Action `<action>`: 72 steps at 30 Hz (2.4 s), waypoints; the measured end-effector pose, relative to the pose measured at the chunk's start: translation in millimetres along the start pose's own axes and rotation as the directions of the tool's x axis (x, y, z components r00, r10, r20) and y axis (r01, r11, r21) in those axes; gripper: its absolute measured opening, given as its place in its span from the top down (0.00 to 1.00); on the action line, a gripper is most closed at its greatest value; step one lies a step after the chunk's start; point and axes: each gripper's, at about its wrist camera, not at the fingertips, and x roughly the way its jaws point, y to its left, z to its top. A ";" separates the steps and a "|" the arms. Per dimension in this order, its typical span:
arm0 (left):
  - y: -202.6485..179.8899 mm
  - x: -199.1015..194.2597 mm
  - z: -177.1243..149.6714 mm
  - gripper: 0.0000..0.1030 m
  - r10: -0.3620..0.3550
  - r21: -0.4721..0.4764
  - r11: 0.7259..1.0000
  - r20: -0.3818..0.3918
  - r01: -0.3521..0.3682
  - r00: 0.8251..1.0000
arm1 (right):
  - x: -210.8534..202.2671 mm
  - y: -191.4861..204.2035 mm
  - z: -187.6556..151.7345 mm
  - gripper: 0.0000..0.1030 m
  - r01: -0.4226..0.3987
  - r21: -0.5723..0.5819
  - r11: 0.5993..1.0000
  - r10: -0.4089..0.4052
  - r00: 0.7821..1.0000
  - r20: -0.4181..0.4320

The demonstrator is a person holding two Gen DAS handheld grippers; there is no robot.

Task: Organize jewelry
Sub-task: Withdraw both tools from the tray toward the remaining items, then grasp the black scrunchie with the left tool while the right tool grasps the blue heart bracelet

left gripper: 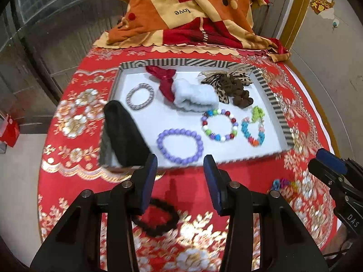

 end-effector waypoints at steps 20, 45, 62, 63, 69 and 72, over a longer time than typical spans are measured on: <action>23.7 -32.5 -46.2 0.60 0.000 -0.012 1.000 0.007 0.000 1.000 | -28.2 14.9 -54.8 0.63 0.025 -0.007 1.000 -0.026 0.998 -0.058; 93.5 1.0 -72.0 0.60 -0.158 -0.213 0.969 -0.150 0.124 0.976 | -11.8 -13.2 -70.1 0.63 0.059 0.017 0.998 -0.057 0.989 -0.139; 72.2 52.8 -64.1 0.60 0.030 -0.072 0.996 -0.267 -0.051 0.963 | 39.7 -47.5 -55.1 0.64 0.084 -0.061 0.995 -0.095 0.975 -0.199; 73.2 54.1 -63.5 0.60 0.036 -0.066 0.996 -0.267 -0.056 0.963 | 44.4 -49.6 -55.5 0.67 0.083 -0.072 0.994 -0.097 0.972 -0.212; 60.4 62.4 -54.3 0.60 0.081 -0.013 0.996 -0.253 -0.087 0.964 | 58.1 -53.0 -56.4 0.74 0.079 -0.153 0.985 -0.114 0.966 -0.234; 56.8 64.9 -48.3 0.60 0.089 -0.002 0.996 -0.247 -0.093 0.965 | 60.9 -50.9 -55.1 0.79 0.093 -0.192 0.977 -0.136 0.964 -0.230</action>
